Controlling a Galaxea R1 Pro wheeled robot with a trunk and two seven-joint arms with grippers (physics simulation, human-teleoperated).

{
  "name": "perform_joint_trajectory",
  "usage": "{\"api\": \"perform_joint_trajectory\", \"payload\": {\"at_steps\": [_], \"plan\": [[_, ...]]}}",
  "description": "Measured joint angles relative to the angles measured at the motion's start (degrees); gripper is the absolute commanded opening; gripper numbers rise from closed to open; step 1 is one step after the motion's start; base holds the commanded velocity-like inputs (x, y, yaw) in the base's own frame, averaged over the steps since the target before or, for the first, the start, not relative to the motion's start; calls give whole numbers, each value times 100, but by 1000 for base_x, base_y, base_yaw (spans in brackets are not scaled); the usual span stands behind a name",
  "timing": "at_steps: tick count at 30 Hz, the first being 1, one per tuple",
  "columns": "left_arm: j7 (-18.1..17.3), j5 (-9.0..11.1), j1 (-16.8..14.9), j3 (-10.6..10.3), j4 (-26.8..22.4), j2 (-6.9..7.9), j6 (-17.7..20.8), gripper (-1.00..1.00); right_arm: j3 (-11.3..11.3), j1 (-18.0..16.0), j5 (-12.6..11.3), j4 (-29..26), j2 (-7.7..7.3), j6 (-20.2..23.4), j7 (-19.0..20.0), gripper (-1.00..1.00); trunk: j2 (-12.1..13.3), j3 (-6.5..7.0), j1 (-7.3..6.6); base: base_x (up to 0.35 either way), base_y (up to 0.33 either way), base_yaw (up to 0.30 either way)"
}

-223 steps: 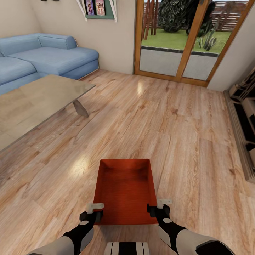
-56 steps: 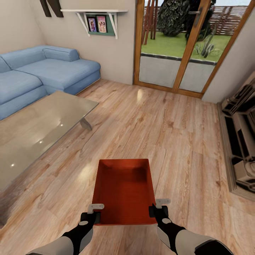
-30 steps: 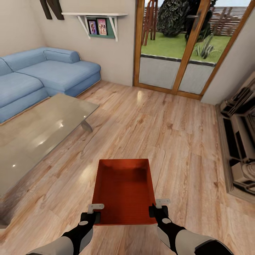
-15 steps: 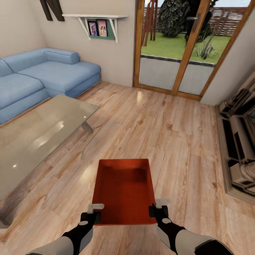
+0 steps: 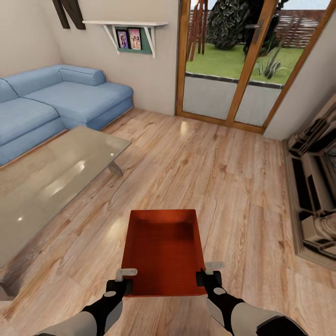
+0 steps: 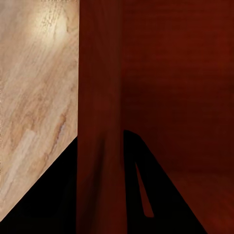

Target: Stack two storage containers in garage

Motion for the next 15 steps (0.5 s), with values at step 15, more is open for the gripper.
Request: {"api": "perform_joint_trajectory", "payload": {"at_steps": [15], "plan": [[35,-3,1,-20,-5,-11,3,-100,-44,-2,54,-4,-11,7,10,-100,202,149,-111,0,0,0]]}}
